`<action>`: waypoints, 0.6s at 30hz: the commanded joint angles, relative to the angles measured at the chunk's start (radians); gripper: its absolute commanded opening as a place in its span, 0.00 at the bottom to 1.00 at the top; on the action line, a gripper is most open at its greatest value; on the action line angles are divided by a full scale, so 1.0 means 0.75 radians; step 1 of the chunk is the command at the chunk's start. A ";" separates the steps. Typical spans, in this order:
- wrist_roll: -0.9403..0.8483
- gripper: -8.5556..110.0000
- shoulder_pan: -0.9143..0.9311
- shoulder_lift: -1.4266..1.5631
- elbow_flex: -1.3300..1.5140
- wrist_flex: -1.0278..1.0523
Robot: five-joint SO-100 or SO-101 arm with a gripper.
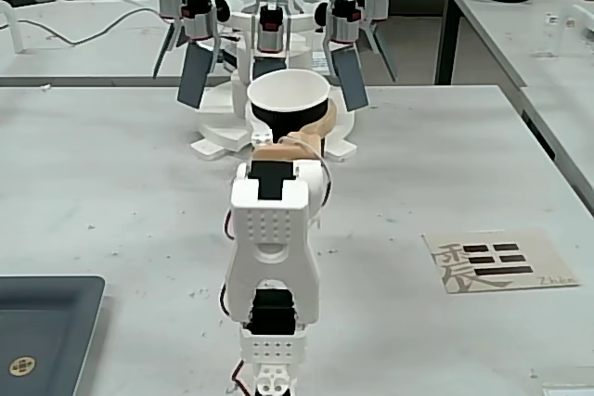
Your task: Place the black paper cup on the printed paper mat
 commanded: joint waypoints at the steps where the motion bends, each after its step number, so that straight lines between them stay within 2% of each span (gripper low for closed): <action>1: 0.010 0.17 0.014 0.141 0.045 0.004; 8: 0.010 0.15 0.049 0.301 0.239 -0.010; 18: 0.002 0.15 0.247 0.415 0.440 -0.104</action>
